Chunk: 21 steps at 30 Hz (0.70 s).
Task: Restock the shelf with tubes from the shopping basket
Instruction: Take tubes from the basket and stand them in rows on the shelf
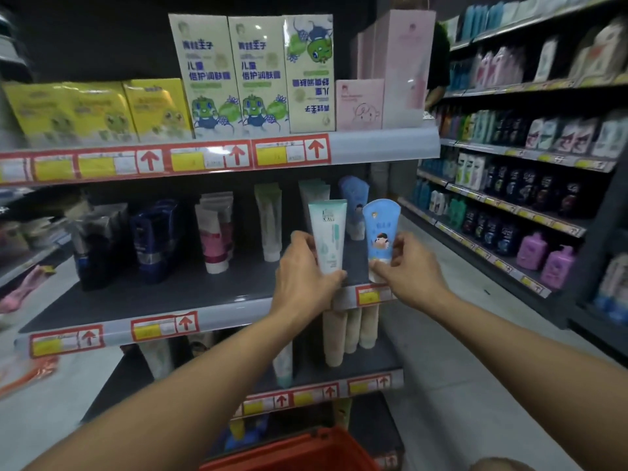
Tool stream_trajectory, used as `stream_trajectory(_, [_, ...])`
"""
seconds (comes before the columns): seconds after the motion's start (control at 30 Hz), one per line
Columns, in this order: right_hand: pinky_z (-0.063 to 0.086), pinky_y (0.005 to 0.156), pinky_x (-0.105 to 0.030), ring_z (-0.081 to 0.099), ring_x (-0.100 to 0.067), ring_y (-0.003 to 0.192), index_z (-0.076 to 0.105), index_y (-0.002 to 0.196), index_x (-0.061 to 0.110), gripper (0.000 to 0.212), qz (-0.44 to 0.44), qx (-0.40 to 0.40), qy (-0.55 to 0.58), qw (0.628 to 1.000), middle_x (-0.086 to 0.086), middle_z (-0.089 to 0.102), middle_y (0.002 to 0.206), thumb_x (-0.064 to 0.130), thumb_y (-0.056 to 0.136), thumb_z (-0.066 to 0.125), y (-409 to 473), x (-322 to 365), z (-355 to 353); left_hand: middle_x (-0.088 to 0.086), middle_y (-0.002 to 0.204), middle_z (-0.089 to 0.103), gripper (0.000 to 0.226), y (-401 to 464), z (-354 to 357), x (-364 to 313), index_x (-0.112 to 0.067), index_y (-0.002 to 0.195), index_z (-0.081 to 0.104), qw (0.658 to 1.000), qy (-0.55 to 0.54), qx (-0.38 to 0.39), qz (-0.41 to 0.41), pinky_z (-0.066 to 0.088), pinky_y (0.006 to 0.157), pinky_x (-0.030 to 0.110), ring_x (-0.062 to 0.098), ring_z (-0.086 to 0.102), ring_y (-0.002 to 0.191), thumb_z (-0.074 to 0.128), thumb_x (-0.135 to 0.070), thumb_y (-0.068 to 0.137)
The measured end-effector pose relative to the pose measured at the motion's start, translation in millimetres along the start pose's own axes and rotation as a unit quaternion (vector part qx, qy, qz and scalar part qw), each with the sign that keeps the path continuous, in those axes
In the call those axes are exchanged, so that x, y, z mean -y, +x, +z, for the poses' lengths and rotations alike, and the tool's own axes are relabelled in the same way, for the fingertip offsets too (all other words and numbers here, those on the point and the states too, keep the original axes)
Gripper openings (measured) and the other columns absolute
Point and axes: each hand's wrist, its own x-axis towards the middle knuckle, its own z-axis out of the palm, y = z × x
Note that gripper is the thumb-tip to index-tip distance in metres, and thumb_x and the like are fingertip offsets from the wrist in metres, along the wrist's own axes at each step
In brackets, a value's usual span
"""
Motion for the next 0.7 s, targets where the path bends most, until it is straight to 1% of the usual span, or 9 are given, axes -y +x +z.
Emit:
stream_trajectory(0.1, [0.055, 0.069, -0.032, 0.069, -0.016, 0.093, 0.056, 0.114, 0.024, 0.044, 0.010, -0.004, -0.003, 1.000, 0.003, 0.070, 0.108, 0.036, 0.082, 0.084, 20, -11, 9, -0.002, 0.121, 0.066, 0.064, 19, 12, 3, -0.027, 0.116, 0.043, 1.000, 0.000, -0.002, -0.014, 0.061, 0.083, 0.035, 0.020, 0.067, 0.113, 0.092, -0.031, 0.075])
stream_trajectory(0.2, [0.057, 0.069, -0.031, 0.070, -0.014, 0.093, 0.056, 0.118, 0.024, 0.046, 0.012, 0.002, -0.004, 1.000, 0.004, 0.070, 0.109, 0.036, 0.084, 0.084, 33, -21, 20, 0.000, 0.123, 0.066, 0.065, 31, 24, 11, -0.025, 0.117, 0.044, 1.000, 0.012, -0.003, -0.023, 0.061, 0.086, 0.038, 0.022, 0.067, 0.115, 0.093, -0.030, 0.075])
stream_trajectory(0.27, [0.060, 0.071, -0.035, 0.069, -0.014, 0.091, 0.055, 0.117, 0.025, 0.046, 0.008, -0.002, -0.003, 1.000, 0.004, 0.069, 0.108, 0.037, 0.083, 0.084, 39, -26, 27, 0.001, 0.125, 0.065, 0.066, 35, 32, 17, -0.024, 0.120, 0.044, 0.999, 0.018, -0.001, -0.027, 0.060, 0.089, 0.040, 0.023, 0.065, 0.118, 0.092, -0.030, 0.076])
stream_trajectory(0.33, [0.062, 0.074, -0.041, 0.069, -0.014, 0.090, 0.054, 0.116, 0.026, 0.046, 0.002, 0.000, -0.004, 1.000, 0.005, 0.068, 0.106, 0.038, 0.082, 0.083, 43, -30, 31, 0.000, 0.126, 0.064, 0.066, 37, 38, 22, -0.024, 0.123, 0.044, 0.999, 0.021, -0.002, -0.024, 0.060, 0.090, 0.039, 0.022, 0.064, 0.120, 0.091, -0.030, 0.077])
stream_trajectory(0.43, [0.062, 0.074, -0.042, 0.068, -0.013, 0.090, 0.054, 0.115, 0.027, 0.051, -0.003, 0.008, -0.003, 1.000, 0.006, 0.067, 0.104, 0.043, 0.076, 0.083, 46, -33, 34, -0.002, 0.122, 0.060, 0.069, 38, 44, 25, -0.026, 0.122, 0.043, 1.000, 0.019, -0.012, -0.018, 0.060, 0.089, 0.037, 0.020, 0.064, 0.115, 0.091, -0.036, 0.074])
stream_trajectory(0.5, [0.061, 0.071, -0.040, 0.067, -0.013, 0.086, 0.058, 0.109, 0.028, 0.053, -0.004, 0.006, -0.029, 1.000, 0.007, 0.066, 0.100, 0.053, 0.067, 0.077, 45, -37, 35, -0.003, 0.118, 0.058, 0.069, 37, 46, 26, -0.026, 0.119, 0.045, 0.999, 0.023, -0.024, -0.020, 0.058, 0.085, 0.035, 0.018, 0.064, 0.109, 0.092, -0.042, 0.071])
stream_trajectory(0.57, [0.060, 0.071, -0.040, 0.066, -0.015, 0.083, 0.064, 0.102, 0.027, 0.050, -0.012, 0.013, -0.065, 0.998, 0.005, 0.066, 0.096, 0.059, 0.063, 0.069, 46, -42, 38, -0.004, 0.116, 0.063, 0.066, 38, 48, 30, -0.026, 0.116, 0.047, 0.999, 0.035, -0.022, -0.022, 0.058, 0.082, 0.034, 0.018, 0.065, 0.108, 0.092, -0.044, 0.072])
stream_trajectory(0.63, [0.059, 0.068, -0.037, 0.065, -0.016, 0.081, 0.067, 0.096, 0.024, 0.041, -0.011, 0.023, -0.089, 0.996, 0.002, 0.067, 0.093, 0.055, 0.070, 0.073, 50, -44, 40, -0.006, 0.112, 0.068, 0.060, 40, 49, 33, -0.028, 0.112, 0.048, 0.998, 0.044, -0.014, -0.034, 0.059, 0.079, 0.035, 0.018, 0.068, 0.106, 0.091, -0.043, 0.073])
stream_trajectory(0.7, [0.055, 0.062, -0.033, 0.065, -0.015, 0.076, 0.068, 0.091, 0.021, 0.036, -0.002, 0.033, -0.112, 0.993, 0.001, 0.067, 0.088, 0.052, 0.074, 0.079, 58, -42, 41, -0.008, 0.108, 0.070, 0.057, 45, 50, 35, -0.029, 0.111, 0.050, 0.997, 0.052, -0.007, -0.051, 0.061, 0.080, 0.038, 0.018, 0.069, 0.102, 0.091, -0.043, 0.073])
